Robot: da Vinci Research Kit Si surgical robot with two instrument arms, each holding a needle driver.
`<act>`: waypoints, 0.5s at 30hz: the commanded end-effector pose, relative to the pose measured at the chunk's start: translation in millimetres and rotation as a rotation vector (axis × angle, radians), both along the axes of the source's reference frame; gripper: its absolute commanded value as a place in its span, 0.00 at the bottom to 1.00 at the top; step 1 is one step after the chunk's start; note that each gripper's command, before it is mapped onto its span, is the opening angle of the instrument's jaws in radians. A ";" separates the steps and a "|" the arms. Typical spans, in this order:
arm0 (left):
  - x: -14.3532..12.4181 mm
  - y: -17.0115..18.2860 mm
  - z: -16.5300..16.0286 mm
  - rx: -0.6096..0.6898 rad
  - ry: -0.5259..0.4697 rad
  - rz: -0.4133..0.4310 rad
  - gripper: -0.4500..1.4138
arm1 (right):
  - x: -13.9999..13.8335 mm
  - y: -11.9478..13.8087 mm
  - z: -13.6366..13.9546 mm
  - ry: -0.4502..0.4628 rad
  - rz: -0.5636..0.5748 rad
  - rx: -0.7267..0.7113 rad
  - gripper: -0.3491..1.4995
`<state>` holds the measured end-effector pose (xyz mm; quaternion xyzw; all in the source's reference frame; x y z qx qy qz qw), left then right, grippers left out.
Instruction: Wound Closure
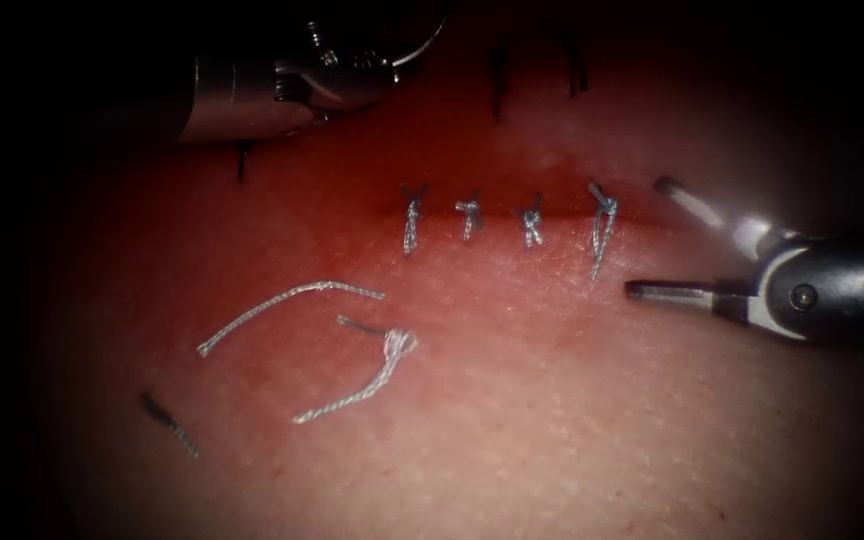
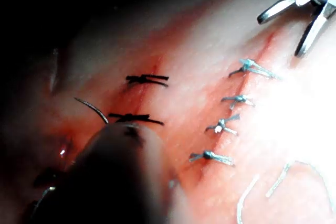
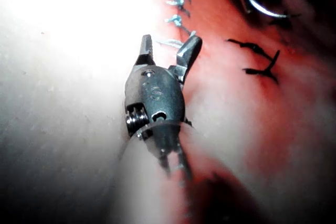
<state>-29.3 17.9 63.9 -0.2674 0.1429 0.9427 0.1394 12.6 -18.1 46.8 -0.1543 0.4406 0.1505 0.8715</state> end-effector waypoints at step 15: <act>-1.7 -5.3 -11.3 -0.185 -0.203 0.231 0.00 | -2.6 1.5 -0.5 0.125 0.007 0.242 0.62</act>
